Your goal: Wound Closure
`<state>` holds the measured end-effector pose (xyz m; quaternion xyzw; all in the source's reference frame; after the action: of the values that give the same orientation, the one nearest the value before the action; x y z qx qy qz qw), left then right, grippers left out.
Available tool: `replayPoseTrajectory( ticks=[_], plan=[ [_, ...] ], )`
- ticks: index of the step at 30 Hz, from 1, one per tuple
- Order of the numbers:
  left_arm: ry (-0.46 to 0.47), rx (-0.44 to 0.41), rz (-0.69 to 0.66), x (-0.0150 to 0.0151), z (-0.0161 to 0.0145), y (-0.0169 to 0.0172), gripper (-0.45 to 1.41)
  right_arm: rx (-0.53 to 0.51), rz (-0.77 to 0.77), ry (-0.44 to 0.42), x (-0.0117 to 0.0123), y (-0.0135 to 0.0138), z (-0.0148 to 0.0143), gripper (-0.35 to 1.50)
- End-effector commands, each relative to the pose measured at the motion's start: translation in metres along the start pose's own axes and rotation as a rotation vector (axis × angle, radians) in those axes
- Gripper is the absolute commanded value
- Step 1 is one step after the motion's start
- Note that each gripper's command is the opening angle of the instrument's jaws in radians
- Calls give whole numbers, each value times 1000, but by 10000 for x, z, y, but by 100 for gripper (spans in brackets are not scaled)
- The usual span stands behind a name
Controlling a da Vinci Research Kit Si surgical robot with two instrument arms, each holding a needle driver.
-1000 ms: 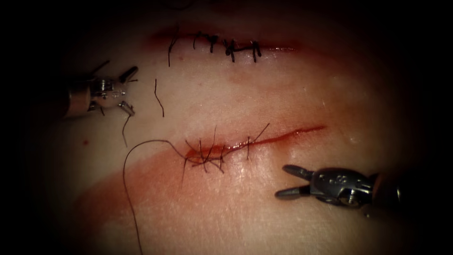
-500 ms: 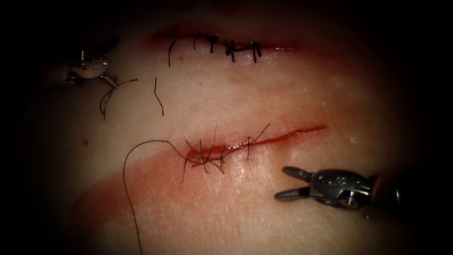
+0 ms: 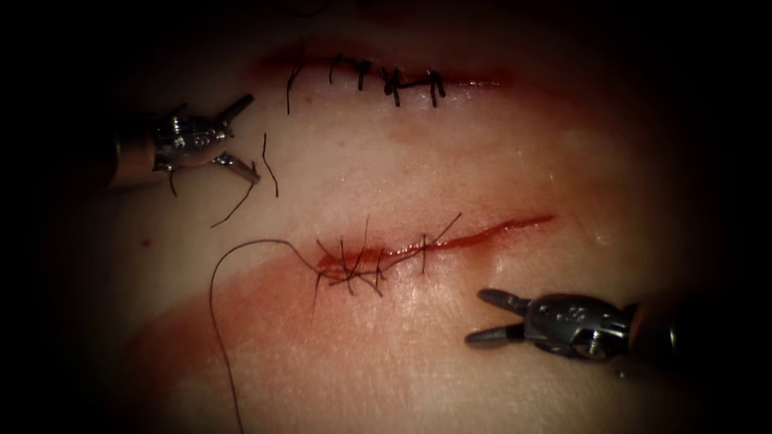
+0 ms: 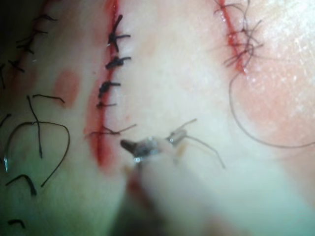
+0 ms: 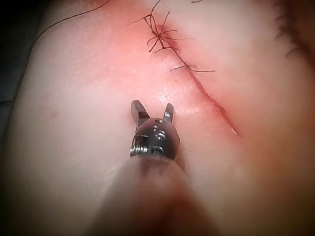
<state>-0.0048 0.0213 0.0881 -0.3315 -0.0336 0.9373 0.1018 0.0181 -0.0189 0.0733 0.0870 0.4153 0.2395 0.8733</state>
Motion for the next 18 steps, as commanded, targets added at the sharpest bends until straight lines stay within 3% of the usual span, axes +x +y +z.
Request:
replayPoseTrajectory(
  ticks=[1,12,18],
  plan=[
    [0,0,6,-2,10,-1,119,4,1,-3,-6,-8,8,148],
    [12,-17,-3,-49,36,-11,123,9,-3,-6,-7,-15,10,148],
    [-13,-42,21,-82,34,-13,121,13,-5,-11,-7,-17,8,148]
  ],
)
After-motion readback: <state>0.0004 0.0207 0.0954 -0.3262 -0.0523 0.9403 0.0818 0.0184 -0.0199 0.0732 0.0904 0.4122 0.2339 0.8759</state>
